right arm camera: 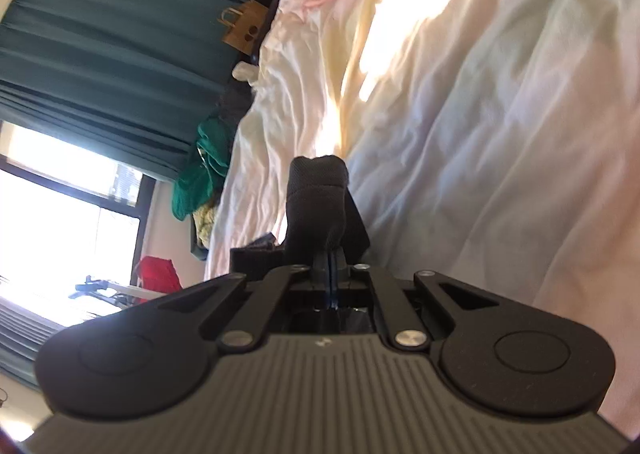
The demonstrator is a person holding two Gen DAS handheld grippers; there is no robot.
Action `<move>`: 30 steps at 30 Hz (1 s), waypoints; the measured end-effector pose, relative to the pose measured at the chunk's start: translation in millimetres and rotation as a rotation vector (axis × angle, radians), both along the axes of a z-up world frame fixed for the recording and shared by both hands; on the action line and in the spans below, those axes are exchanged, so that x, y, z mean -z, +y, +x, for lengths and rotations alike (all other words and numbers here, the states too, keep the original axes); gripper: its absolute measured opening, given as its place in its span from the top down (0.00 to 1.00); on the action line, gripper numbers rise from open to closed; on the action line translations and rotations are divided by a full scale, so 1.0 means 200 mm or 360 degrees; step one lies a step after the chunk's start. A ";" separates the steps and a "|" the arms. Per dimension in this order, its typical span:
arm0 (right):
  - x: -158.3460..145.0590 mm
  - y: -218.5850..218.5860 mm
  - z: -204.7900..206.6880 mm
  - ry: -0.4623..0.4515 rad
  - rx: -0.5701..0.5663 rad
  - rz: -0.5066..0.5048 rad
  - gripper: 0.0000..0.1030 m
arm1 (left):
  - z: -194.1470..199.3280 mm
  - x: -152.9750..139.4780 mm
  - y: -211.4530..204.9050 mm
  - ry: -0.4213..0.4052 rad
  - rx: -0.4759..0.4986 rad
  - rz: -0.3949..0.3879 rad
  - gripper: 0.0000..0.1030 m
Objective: Fold clothes
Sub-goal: 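Fold the waistband with the left gripper toward the trouser legs and release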
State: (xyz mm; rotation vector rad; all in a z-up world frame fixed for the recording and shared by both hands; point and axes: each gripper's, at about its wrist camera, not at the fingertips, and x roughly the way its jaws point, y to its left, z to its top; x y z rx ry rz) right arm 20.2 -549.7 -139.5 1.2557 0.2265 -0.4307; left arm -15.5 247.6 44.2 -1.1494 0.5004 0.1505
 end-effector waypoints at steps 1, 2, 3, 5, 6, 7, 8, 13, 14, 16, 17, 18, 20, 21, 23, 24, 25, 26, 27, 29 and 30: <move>-0.03 -0.01 -0.03 -0.0052 0.0043 -0.0036 0.96 | -0.01 -0.03 0.03 0.0028 0.0027 0.0029 0.97; -0.05 -0.02 -0.06 -0.0103 0.0093 -0.0068 0.96 | -0.01 -0.05 0.06 0.0056 0.0054 0.0057 0.97; -0.08 -0.03 -0.09 -0.0153 0.0142 -0.0101 0.96 | 0.00 -0.05 0.13 0.0094 0.0075 0.0071 0.97; -0.11 -0.07 -0.17 -0.0162 0.0262 -0.0138 0.96 | 0.01 -0.03 0.22 0.0168 0.0114 0.0085 0.97; -0.11 -0.10 -0.20 -0.0120 0.0285 -0.0122 0.96 | -0.02 0.01 0.25 0.0213 0.0139 0.0107 0.97; -0.10 -0.13 -0.23 -0.0071 0.0303 -0.0102 0.96 | -0.05 0.04 0.29 0.0259 0.0165 0.0130 0.97; -0.07 -0.16 -0.26 -0.0002 0.0310 -0.0049 0.96 | -0.07 0.08 0.32 0.0303 0.0189 0.0151 0.97; 0.16 -0.23 -0.30 0.0286 0.0349 0.0193 0.96 | -0.12 0.33 0.34 0.0465 0.0288 0.0261 0.95; 0.18 -0.23 -0.28 0.0314 0.0342 0.0196 0.96 | -0.12 0.36 0.34 0.0493 0.0307 0.0279 0.95; 0.19 -0.22 -0.25 0.0367 0.0315 0.0153 0.96 | -0.11 0.41 0.33 0.0524 0.0337 0.0304 0.92; 0.18 -0.21 -0.24 0.0397 0.0294 0.0102 0.95 | -0.11 0.43 0.33 0.0538 0.0352 0.0317 0.88; 0.15 -0.20 -0.22 0.0430 0.0273 0.0044 0.94 | -0.12 0.44 0.33 0.0519 0.0373 0.0338 0.86; 0.11 -0.17 -0.21 0.0441 0.0254 -0.0039 0.92 | -0.15 0.44 0.32 0.0484 0.0416 0.0390 0.78; 0.09 -0.16 -0.21 0.0440 0.0247 -0.0086 0.92 | -0.16 0.43 0.32 0.0469 0.0430 0.0425 0.75; 0.03 -0.13 -0.21 0.0481 0.0249 -0.0192 0.84 | -0.19 0.41 0.31 0.0445 0.0451 0.0488 0.53; 0.00 -0.11 -0.20 0.0490 0.0258 -0.0255 0.78 | -0.21 0.39 0.30 0.0432 0.0455 0.0524 0.48; -0.04 -0.09 -0.21 0.0491 0.0275 -0.0321 0.61 | -0.24 0.37 0.29 0.0418 0.0457 0.0564 0.40; -0.08 -0.06 -0.22 0.0489 0.0293 -0.0388 0.37 | -0.25 0.35 0.28 0.0406 0.0460 0.0606 0.35; -0.12 -0.03 -0.22 0.0488 0.0319 -0.0452 0.28 | -0.26 0.33 0.26 0.0393 0.0462 0.0648 0.33; -0.19 0.02 -0.23 0.0435 0.0345 -0.0565 0.23 | -0.29 0.27 0.24 0.0362 0.0435 0.0737 0.23; -0.23 0.04 -0.25 0.0394 0.0334 -0.0607 0.23 | -0.31 0.23 0.22 0.0324 0.0417 0.0799 0.22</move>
